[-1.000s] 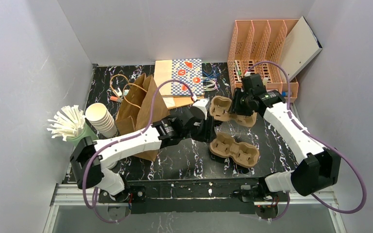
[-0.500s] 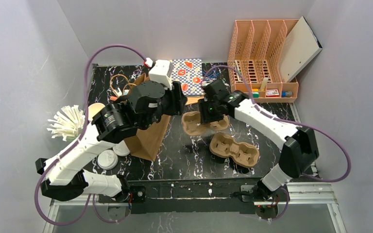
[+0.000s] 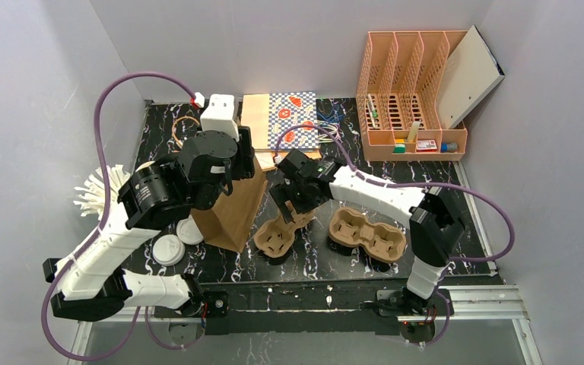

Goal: Pack the takeout coffee

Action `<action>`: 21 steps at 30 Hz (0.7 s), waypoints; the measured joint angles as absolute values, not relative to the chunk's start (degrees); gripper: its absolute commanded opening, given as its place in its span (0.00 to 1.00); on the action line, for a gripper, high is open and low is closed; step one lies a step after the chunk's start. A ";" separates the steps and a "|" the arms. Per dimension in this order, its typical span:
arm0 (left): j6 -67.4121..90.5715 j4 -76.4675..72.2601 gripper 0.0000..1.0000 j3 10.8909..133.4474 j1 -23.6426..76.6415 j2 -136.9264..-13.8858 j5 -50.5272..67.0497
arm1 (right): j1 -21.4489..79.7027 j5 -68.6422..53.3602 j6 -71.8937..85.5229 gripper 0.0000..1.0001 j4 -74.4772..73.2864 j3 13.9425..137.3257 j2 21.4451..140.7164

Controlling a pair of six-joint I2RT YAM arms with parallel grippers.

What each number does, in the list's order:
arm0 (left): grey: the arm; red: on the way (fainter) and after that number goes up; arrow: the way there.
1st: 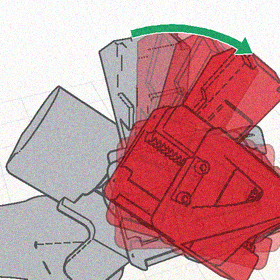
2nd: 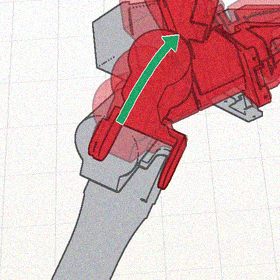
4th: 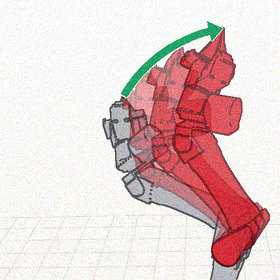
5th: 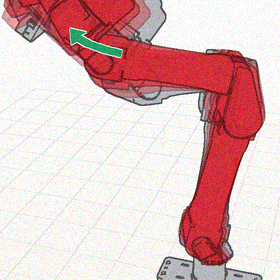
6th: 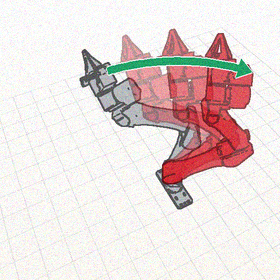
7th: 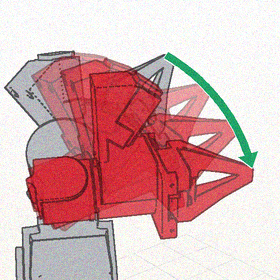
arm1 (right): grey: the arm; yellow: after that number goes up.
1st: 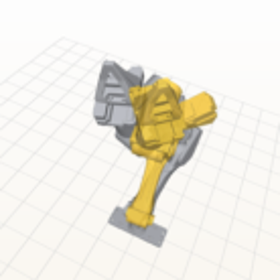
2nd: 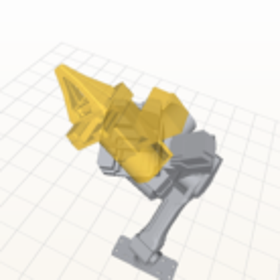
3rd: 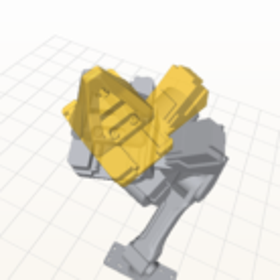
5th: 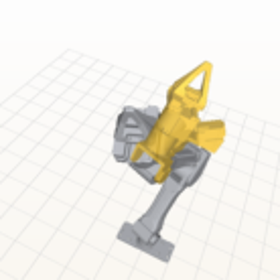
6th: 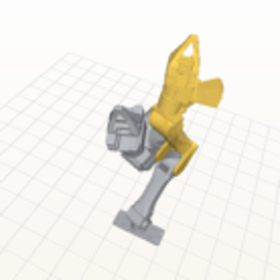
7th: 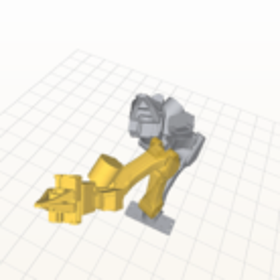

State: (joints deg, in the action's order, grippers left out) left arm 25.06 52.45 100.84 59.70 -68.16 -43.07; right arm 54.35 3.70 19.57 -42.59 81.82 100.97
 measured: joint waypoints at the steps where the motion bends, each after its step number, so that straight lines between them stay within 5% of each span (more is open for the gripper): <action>1: 25.06 52.53 0.44 100.27 59.70 -67.77 -43.09 | 54.35 3.73 19.77 0.96 -42.61 81.45 100.40; 7: 25.04 52.23 0.45 97.62 59.70 -67.57 -43.16 | 54.85 4.56 25.47 0.83 -44.47 77.38 91.13; 15: 24.34 50.17 0.45 95.48 59.70 -66.76 -43.59 | 63.13 3.55 38.37 0.31 -45.76 67.37 77.52; 21: 24.03 49.15 0.45 95.07 59.70 -66.43 -43.55 | 66.32 1.80 44.75 0.16 -44.71 58.24 78.81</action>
State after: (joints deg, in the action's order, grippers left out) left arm 24.03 49.15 95.07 59.70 -66.43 -43.55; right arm 66.32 1.80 44.75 -44.71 58.24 78.81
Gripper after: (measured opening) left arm 0.446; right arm 0.242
